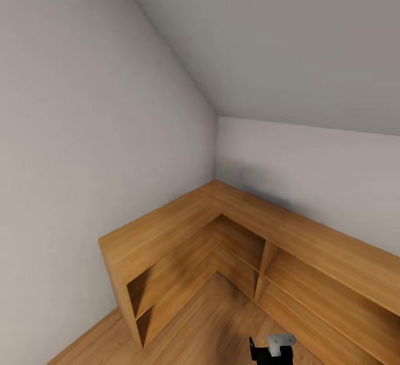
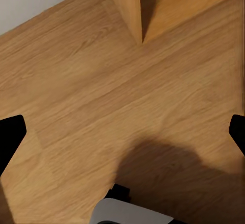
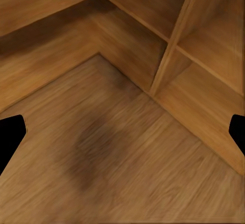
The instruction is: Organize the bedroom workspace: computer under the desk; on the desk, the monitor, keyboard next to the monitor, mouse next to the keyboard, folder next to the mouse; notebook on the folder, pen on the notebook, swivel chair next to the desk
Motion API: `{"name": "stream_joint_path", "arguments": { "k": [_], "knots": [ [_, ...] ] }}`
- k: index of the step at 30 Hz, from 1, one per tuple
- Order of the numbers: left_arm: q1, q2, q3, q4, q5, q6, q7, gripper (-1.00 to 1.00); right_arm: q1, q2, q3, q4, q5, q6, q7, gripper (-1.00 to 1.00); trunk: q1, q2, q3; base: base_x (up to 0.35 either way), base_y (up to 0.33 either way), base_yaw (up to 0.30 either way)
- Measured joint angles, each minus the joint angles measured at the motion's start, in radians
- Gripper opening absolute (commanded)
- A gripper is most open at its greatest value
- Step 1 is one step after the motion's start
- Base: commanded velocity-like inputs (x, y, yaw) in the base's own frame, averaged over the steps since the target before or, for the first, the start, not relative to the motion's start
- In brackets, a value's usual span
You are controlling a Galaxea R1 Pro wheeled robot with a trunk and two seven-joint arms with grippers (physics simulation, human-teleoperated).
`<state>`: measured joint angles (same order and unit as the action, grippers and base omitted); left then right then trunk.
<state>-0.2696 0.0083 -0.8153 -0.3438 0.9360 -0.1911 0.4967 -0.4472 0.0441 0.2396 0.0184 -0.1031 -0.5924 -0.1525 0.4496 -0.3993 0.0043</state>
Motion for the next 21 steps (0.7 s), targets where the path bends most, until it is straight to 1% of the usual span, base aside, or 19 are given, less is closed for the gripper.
{"name": "stream_joint_path", "arguments": {
  "k": [6, 13, 16, 21],
  "knots": [
    [0.0, 0.0, 0.0, 0.0, 0.0, 0.0, 0.0, 1.0, 0.0, 0.001, 0.0, 0.001, 0.0, 0.003, 0.039, 1.0, 0.0, 0.0, 0.004, 0.0, 0.0, -0.271],
    [0.0, 0.0, 0.0, 0.0, 0.0, 0.0, 0.0, 1.0, 0.0, 0.001, 0.0, 0.001, 0.0, 0.004, 0.049, 1.0, 0.0, 0.0, 0.007, 0.016, 0.012, -0.288],
    [0.0, 0.0, 0.0, 0.0, 0.0, 0.0, 0.0, 1.0, 0.0, 0.001, 0.0, 0.001, 0.0, 0.005, 0.049, 1.0, 0.0, 0.0, 0.008, 0.146, 0.103, -0.292],
    [0.0, 0.0, 0.0, 0.0, 0.0, 0.0, 0.0, 1.0, 0.0, 0.001, 0.0, 0.001, 0.0, 0.005, 0.05, 1.0, 0.0, 0.0, 0.009, 0.252, 0.149, -0.293]
  ]
}}
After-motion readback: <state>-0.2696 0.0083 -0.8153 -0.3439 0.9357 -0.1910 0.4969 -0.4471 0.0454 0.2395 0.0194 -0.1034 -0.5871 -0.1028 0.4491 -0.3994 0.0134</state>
